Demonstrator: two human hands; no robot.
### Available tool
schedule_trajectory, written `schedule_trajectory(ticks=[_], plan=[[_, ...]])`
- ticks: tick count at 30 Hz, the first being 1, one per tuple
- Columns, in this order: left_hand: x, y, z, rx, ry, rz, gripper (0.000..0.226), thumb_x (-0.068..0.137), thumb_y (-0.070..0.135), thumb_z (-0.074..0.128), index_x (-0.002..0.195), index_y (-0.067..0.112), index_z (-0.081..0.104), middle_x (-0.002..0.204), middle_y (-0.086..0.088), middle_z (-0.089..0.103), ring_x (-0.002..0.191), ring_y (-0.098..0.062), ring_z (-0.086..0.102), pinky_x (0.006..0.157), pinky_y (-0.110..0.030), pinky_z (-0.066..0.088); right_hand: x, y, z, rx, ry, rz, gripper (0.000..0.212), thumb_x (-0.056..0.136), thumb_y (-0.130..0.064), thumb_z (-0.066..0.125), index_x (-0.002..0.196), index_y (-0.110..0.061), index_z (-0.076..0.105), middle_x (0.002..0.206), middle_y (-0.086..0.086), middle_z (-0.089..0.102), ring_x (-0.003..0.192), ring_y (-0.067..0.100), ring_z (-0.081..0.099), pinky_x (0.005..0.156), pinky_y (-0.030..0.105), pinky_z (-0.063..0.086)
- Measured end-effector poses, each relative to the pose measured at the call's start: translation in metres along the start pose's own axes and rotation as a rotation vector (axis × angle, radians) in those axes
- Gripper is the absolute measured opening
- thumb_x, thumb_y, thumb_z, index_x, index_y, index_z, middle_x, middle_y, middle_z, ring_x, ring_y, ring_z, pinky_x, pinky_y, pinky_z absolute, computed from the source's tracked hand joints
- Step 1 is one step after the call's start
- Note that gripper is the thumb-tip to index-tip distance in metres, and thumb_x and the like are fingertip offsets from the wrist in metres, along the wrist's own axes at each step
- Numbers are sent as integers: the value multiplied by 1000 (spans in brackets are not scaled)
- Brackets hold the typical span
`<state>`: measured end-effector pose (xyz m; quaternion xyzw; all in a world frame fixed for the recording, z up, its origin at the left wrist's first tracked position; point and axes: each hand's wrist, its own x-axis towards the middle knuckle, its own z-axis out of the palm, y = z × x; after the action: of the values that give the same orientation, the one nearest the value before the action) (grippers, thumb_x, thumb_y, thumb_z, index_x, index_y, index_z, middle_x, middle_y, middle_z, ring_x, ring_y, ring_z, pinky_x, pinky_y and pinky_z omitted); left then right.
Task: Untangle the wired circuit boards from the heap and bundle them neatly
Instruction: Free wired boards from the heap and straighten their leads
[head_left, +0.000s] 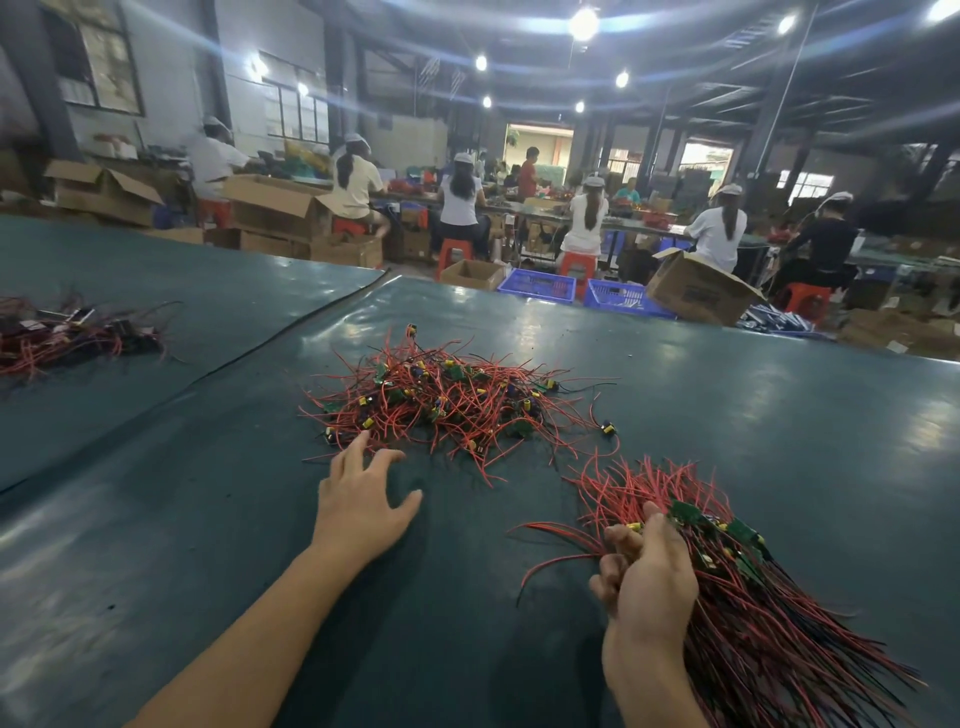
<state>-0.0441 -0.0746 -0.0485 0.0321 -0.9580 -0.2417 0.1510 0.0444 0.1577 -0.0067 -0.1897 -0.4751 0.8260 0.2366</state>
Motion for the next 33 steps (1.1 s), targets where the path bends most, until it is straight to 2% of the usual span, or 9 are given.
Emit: schedule_trajectory(ticks=[2, 5, 8, 10, 14, 20, 25, 29, 33], plan=[[11, -3, 5, 56, -1, -21, 56, 87, 53, 57, 137, 30, 42, 161, -6, 7, 147, -26, 8, 114, -50, 20, -1, 1, 0, -15, -7, 20, 16, 105, -22, 44, 107, -28, 59, 70, 3, 58, 36, 5, 37, 33, 20, 30], [24, -4, 8, 97, 46, 53, 58, 88, 49, 57, 139, 28, 42, 162, -10, -1, 148, -27, 6, 115, -51, 16, -2, 1, 0, -39, -17, 36, 18, 103, -15, 46, 107, -27, 59, 70, 3, 57, 37, 5, 37, 33, 20, 30], [35, -6, 5, 74, 141, 141, 53, 87, 41, 62, 137, 27, 47, 161, -15, 6, 145, -32, 21, 114, -52, 20, -4, 1, 1, -62, -28, 28, 20, 102, -9, 48, 109, -25, 58, 70, 4, 56, 37, 6, 36, 34, 20, 29], [43, -5, 3, 34, 133, 109, 53, 89, 39, 60, 139, 28, 45, 161, -14, 12, 143, -32, 26, 114, -53, 20, -4, 1, 3, -82, -42, 13, 22, 101, -8, 48, 109, -26, 57, 68, 3, 56, 38, 7, 36, 34, 20, 29], [53, -3, 4, -112, 123, 14, 56, 93, 39, 55, 142, 18, 41, 159, -2, 23, 143, -23, 28, 114, -56, 21, -5, 3, 5, -106, -82, -1, 23, 101, -7, 48, 108, -26, 58, 56, -6, 59, 40, 5, 35, 36, 20, 28], [72, 2, -12, -285, 130, -71, 53, 91, 36, 61, 138, 17, 46, 153, -7, 32, 139, -27, 34, 112, -54, 30, -5, 7, 7, -137, -115, -44, 22, 100, -6, 50, 108, -24, 59, 54, -6, 60, 39, 4, 37, 36, 19, 31], [90, 8, -25, -210, 85, -28, 65, 94, 36, 57, 147, 7, 34, 159, -8, 24, 144, -26, 27, 116, -47, 27, -6, 7, 5, -160, -158, -60, 21, 100, -5, 50, 106, -22, 61, 54, -6, 60, 39, 3, 37, 36, 18, 32], [83, 19, -33, -292, 192, 48, 58, 94, 27, 58, 142, 1, 40, 147, -13, 43, 136, -26, 39, 114, -40, 31, -5, 8, 4, -189, -179, -70, 19, 99, -6, 51, 106, -22, 61, 55, -6, 61, 40, 3, 38, 40, 20, 34], [55, 39, -34, -487, 407, 188, 43, 93, 13, 58, 134, 3, 51, 135, -9, 55, 124, -20, 52, 104, -43, 45, -3, 13, 5, -205, -189, -73, 18, 99, -8, 52, 107, -21, 61, 56, -5, 60, 46, 6, 41, 52, 26, 34]])
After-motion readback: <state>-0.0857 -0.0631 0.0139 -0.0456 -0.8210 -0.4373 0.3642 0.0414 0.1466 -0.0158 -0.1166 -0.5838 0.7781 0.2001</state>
